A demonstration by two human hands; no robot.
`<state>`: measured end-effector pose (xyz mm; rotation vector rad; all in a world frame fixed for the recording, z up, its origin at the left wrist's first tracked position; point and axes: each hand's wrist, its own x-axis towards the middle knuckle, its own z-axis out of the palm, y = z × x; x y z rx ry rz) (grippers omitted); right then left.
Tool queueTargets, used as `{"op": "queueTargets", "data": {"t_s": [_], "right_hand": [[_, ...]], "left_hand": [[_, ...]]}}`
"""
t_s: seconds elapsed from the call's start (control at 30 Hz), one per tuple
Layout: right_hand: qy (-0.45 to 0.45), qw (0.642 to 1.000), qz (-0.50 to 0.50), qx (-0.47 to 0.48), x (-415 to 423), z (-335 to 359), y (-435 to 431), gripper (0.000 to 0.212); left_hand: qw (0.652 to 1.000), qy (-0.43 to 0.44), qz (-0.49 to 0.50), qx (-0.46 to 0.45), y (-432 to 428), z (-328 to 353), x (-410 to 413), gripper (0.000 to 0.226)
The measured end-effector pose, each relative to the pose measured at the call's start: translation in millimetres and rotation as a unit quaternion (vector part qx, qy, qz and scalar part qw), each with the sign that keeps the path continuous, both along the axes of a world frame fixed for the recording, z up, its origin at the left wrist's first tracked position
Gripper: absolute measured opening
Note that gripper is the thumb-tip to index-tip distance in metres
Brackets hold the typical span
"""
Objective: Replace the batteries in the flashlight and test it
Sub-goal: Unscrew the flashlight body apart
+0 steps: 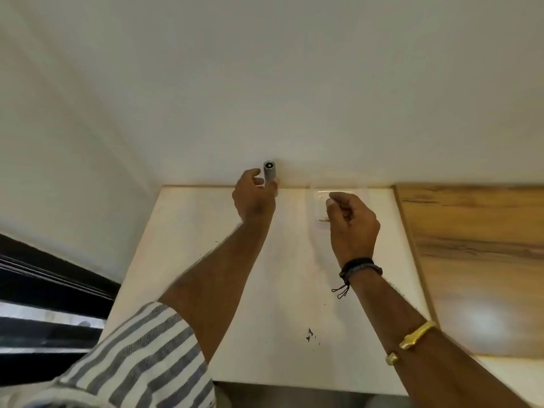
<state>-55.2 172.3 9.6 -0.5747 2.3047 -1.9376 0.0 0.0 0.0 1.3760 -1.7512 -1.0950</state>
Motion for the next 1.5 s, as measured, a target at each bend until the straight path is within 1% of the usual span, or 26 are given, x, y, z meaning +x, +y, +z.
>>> {"op": "queueTargets", "data": {"t_s": [0.1,0.27,0.37,0.47,0.63,0.9,1.0,1.07,1.13,1.2,1.27,1.4,1.5], "right_hand": [[-0.011,1.0,-0.004,0.001,-4.4,-1.4,-2.4,0.014],[-0.028,1.0,-0.004,-0.01,-8.6,-5.6,-3.8,0.012],[-0.026,1.0,-0.004,-0.011,-9.4,-6.2,-2.5,0.012],[-0.021,1.0,0.001,0.0,-7.0,-4.6,1.4,0.013],[-0.018,1.0,0.016,-0.003,5.8,5.7,13.0,0.013],[-0.027,0.999,0.019,-0.026,39.6,22.4,44.7,0.013],[-0.038,0.998,0.025,-0.032,55.1,20.6,59.8,0.012],[-0.056,0.997,0.03,-0.046,64.9,18.1,70.2,0.012],[-0.071,0.995,0.034,-0.053,75.0,14.7,81.2,0.012],[-0.083,0.994,0.034,-0.058,84.5,10.5,92.1,0.011],[-0.098,0.993,0.03,-0.063,93.6,5.7,102.4,0.011],[-0.124,0.99,0.04,-0.051,111.9,-2.4,120.2,0.011],[-0.121,0.99,0.07,-0.026,121.5,-3.1,127.2,0.011]], "left_hand": [[1.0,-0.023,-0.008,-0.017,-5.7,1.0,-6.9,0.05],[0.999,-0.038,-0.018,-0.025,-11.3,-1.4,-17.8,0.035],[1.0,-0.022,-0.011,-0.015,-9.8,-2.9,-18.9,0.029],[1.0,-0.008,-0.011,-0.007,-2.1,-1.1,-11.8,0.029],[1.0,0.003,-0.021,-0.012,18.2,8.9,13.3,0.032],[0.997,0.049,-0.058,-0.026,67.5,38.0,72.3,0.034],[0.993,0.069,-0.086,-0.032,93.6,38.4,97.8,0.028],[0.99,0.067,-0.116,-0.041,110.3,37.0,113.2,0.021],[0.986,0.062,-0.141,-0.057,127.1,32.4,128.4,0.023],[0.983,0.061,-0.16,-0.071,142.4,25.2,140.9,0.019],[0.98,0.053,-0.178,-0.075,156.8,18.7,149.9,0.023],[0.975,0.03,-0.212,-0.066,181.2,4.4,167.0,0.022],[0.972,0.004,-0.225,-0.064,192.1,-5.4,175.5,0.025]]}}
